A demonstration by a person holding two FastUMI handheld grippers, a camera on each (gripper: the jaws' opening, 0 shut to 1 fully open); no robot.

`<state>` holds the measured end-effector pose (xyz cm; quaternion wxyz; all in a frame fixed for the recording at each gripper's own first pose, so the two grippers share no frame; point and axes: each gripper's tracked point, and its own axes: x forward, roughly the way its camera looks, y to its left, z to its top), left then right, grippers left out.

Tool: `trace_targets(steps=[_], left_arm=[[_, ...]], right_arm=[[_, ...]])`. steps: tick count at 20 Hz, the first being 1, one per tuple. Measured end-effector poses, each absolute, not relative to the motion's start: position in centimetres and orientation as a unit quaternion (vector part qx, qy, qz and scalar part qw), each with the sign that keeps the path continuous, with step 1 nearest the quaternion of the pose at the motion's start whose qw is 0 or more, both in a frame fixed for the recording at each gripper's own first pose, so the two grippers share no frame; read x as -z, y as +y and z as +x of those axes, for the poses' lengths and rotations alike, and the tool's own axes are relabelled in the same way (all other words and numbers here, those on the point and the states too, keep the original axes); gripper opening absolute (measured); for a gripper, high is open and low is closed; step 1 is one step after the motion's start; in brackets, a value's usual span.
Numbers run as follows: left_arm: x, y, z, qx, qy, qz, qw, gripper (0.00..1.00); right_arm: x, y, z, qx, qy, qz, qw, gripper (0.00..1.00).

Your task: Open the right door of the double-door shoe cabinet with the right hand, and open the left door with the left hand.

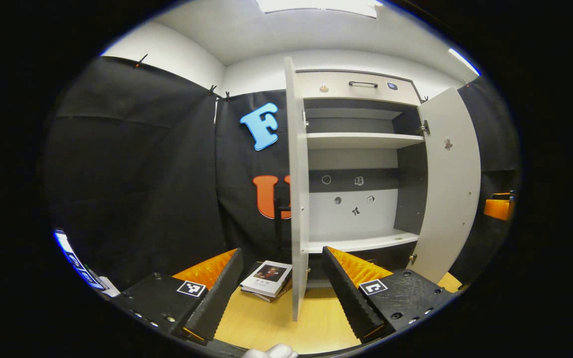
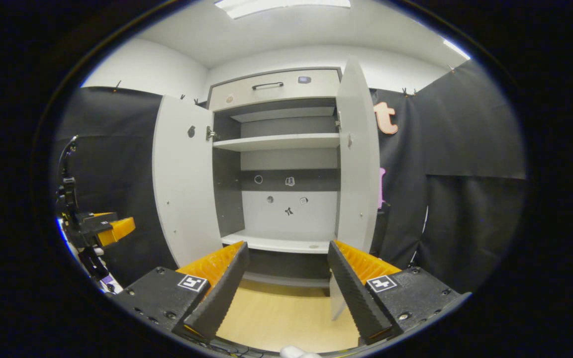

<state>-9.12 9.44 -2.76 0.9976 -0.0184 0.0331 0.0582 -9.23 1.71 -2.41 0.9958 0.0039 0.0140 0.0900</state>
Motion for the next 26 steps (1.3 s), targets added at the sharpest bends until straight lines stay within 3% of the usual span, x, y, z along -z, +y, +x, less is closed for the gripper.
trace_targets(steps=[9, 26], left_arm=[[-0.6, -0.4, -11.1, -0.002, 0.004, -0.017, 1.000, 0.96], [-1.0, -1.7, -10.4, -0.001, 0.004, -0.005, 1.000, 0.96]], right_arm=[[1.0, -2.2, -10.9, -0.069, -0.003, 0.005, 0.998, 1.00], [1.2, -4.2, -9.6, -0.042, 0.000, 0.015, 0.999, 1.00]])
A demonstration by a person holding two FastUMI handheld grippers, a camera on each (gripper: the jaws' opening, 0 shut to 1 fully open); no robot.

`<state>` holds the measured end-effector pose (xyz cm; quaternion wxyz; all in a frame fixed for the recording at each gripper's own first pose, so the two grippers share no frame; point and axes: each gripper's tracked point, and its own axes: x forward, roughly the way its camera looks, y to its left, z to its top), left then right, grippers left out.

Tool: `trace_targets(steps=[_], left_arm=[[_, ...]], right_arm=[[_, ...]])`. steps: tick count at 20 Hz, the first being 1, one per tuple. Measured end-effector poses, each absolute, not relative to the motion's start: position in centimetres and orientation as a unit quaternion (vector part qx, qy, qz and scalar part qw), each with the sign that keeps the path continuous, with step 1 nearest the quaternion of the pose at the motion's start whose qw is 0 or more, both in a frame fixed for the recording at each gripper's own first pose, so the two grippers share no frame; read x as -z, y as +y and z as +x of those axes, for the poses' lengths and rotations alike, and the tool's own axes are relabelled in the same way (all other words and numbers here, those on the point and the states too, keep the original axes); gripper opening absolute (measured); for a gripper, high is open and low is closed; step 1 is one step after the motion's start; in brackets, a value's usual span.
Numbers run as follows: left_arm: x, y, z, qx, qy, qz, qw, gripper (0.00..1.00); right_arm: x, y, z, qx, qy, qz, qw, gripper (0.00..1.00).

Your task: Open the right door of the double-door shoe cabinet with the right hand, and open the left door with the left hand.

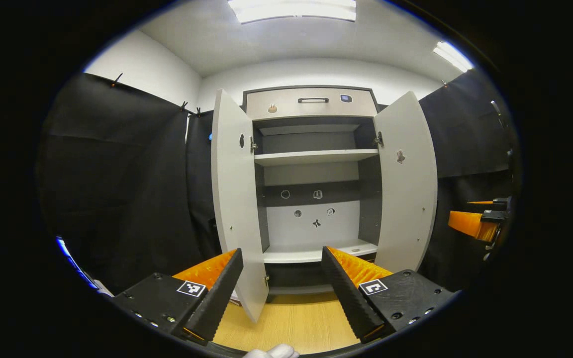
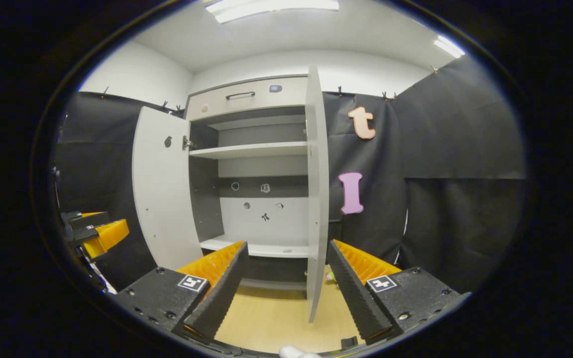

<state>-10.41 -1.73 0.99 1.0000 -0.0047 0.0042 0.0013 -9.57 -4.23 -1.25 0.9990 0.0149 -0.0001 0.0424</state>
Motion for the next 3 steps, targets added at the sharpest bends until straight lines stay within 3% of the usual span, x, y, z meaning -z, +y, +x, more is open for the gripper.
trace_targets(steps=[3], left_arm=[[-1.05, -1.91, -10.03, 0.003, 0.006, -0.006, 1.000, 0.96]], right_arm=[[1.19, -4.36, -9.38, -0.040, -0.001, 0.016, 0.999, 1.00]])
